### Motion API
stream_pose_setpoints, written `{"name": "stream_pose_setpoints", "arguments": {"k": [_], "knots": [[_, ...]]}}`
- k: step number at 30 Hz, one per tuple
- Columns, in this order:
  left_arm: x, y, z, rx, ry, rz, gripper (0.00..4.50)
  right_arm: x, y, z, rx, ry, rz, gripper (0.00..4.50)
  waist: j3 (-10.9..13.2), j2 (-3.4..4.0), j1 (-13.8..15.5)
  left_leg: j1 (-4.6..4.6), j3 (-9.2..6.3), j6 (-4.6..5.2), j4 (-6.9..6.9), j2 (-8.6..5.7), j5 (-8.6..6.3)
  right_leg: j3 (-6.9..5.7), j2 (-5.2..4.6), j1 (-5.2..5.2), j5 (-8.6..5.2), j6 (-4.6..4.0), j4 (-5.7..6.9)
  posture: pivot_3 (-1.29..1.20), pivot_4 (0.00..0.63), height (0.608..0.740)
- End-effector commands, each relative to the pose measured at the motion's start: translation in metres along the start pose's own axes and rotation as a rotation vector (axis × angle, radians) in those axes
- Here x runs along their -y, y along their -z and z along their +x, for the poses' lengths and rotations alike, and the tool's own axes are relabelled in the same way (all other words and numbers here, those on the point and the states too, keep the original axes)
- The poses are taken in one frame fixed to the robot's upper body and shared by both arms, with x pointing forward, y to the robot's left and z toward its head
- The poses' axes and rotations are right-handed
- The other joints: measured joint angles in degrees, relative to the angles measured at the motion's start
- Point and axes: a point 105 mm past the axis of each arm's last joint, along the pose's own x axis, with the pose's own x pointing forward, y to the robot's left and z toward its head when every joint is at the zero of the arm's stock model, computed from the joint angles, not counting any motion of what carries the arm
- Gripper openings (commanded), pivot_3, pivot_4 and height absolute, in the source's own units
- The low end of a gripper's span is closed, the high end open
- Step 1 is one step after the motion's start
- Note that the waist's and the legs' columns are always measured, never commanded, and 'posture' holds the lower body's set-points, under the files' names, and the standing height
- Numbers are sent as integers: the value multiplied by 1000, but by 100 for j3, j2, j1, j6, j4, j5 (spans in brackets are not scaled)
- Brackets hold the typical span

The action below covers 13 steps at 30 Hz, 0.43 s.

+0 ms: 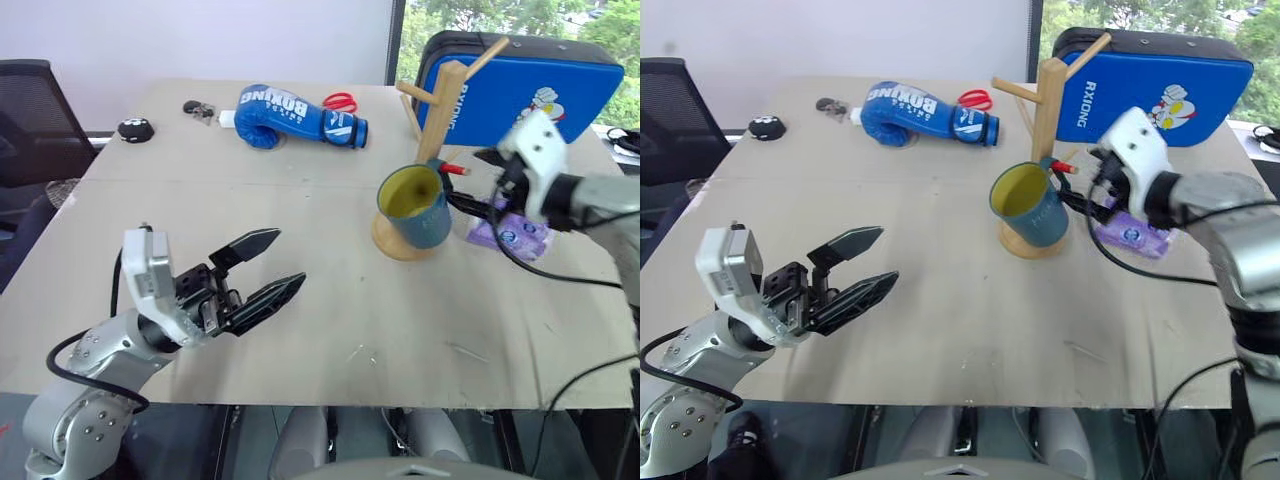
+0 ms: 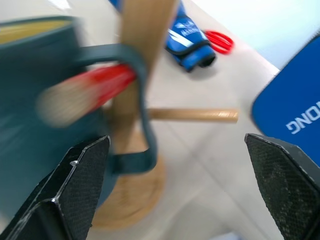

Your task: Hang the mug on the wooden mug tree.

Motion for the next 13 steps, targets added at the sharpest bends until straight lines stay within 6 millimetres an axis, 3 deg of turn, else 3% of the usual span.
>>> {"name": "stream_pose_setpoints", "arguments": {"k": [1,7,11,13], "knots": [[-3,7,-2,-67,-22,8,4500,-5,-7,-34,61,-2,-6,4465,0,0,11,1,1,0,0,0,0,1,0,0,-1,-1,1,0,150,740],[-23,28,-28,-243,-71,-4,4500,-36,51,-87,-38,-12,111,4465,0,0,38,16,-2,1,-3,2,0,-1,5,8,-6,-5,2,0,150,740],[-42,38,-53,-361,-112,0,4500,-60,102,-126,-176,52,206,4465,-10,-14,44,27,1,-1,0,8,0,1,10,10,-16,10,6,0,150,740],[-45,42,-55,-398,-116,-1,4500,-67,111,-132,-201,56,205,4465,-9,-10,47,22,3,-1,-5,7,0,1,8,7,-17,9,5,0,150,740]]}}
